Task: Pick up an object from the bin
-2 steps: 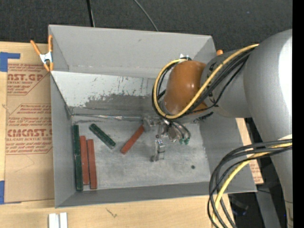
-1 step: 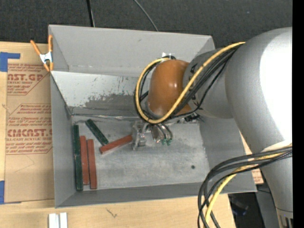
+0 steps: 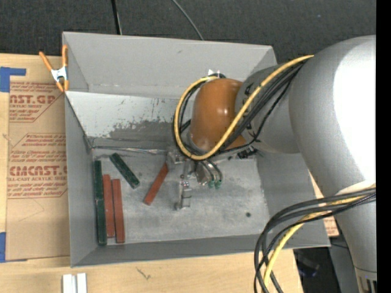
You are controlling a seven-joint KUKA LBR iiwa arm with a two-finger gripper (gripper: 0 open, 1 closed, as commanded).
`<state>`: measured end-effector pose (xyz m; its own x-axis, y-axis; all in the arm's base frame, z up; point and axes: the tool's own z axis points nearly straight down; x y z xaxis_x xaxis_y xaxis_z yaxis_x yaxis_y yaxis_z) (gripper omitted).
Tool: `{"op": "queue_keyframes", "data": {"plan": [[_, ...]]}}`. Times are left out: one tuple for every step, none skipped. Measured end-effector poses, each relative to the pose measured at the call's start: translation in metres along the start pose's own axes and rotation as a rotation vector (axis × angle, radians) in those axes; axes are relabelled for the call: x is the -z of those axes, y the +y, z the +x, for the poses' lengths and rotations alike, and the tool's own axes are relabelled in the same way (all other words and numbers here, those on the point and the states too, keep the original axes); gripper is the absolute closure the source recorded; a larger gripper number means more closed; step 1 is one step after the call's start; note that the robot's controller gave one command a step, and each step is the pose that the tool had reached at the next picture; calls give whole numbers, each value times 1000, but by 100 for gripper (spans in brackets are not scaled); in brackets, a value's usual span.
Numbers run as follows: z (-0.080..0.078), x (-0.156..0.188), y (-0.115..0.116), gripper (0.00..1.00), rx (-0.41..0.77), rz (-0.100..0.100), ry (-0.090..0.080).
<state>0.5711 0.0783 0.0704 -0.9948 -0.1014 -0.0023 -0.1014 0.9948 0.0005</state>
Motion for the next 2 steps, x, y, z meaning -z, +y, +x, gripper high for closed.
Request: {"op": "queue_keyframes", "data": {"plan": [[0, 0, 0, 0, 0, 0, 0], [-6, 0, 27, 0, 61, 2, -1]]}}
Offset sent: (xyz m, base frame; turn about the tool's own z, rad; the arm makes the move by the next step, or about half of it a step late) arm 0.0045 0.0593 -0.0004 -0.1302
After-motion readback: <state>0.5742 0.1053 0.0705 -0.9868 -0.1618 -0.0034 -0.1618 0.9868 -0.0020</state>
